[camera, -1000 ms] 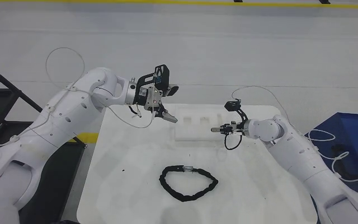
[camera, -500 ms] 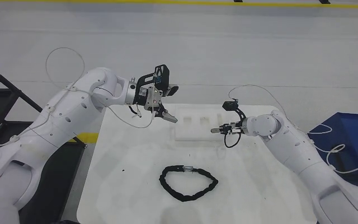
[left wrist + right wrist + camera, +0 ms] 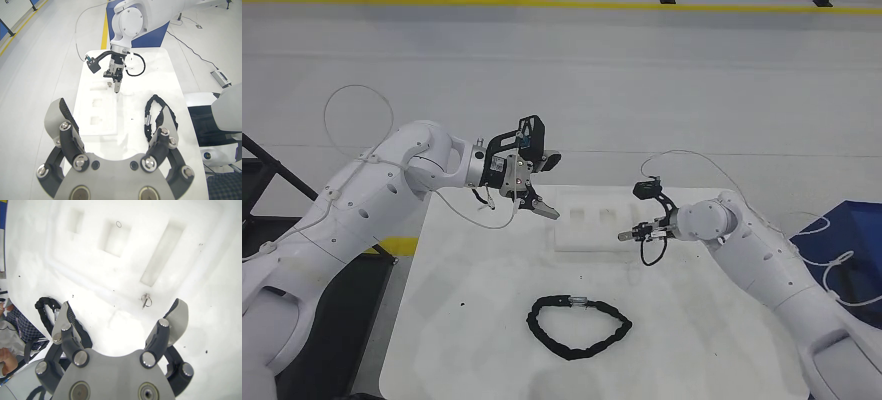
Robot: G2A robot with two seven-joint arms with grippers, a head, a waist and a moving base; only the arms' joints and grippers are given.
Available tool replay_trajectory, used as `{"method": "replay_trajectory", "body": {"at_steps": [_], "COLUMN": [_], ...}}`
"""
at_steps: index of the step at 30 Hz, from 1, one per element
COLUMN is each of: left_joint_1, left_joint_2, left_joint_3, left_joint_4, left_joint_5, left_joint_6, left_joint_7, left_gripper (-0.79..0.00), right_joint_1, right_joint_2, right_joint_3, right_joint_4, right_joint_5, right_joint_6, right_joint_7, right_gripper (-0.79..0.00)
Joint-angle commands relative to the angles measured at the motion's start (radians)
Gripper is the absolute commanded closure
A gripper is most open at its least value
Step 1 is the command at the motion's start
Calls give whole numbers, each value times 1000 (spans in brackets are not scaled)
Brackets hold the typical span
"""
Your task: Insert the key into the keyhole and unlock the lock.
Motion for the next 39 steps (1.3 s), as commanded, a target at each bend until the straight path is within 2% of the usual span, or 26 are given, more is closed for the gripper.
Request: {"method": "replay_trajectory", "body": {"at_steps": [1,3,10,11,12,13,15,34,39], "left_joint_1": [0,0,0,0,0,0,0,0,0], "left_joint_2": [0,0,0,0,0,0,0,0,0], "left_joint_3": [0,0,0,0,0,0,0,0,0], "left_joint_4": [0,0,0,0,0,0,0,0,0], "left_joint_5": [0,0,0,0,0,0,0,0,0], "left_joint_6": [0,0,0,0,0,0,0,0,0], "left_joint_7": [0,0,0,0,0,0,0,0,0], "left_gripper": [-785,-785,-785,-785,-785,-785,-785,-785,-785], "right_joint_1": [7,10,20,23,27,30,36,47,49], "right_joint_2": [-4,-9,-31,-34,-37,-39,-45,-91,-103], "right_joint_3": [-10,-17,-21,-22,-23,-26,-30,-31,-33], "right_joint_4": [-17,-24,24,31,36,41,45,141,170], "right_joint_5": [-35,-53,-43,-42,-48,-61,-76,-95,-108], "right_joint_6": [45,73,48,43,43,52,71,82,88], "right_joint_7": [22,36,33,30,27,26,30,17,6], "right_gripper": [-785,-785,-785,-668,-496,-440,-379,-274,-219]}}
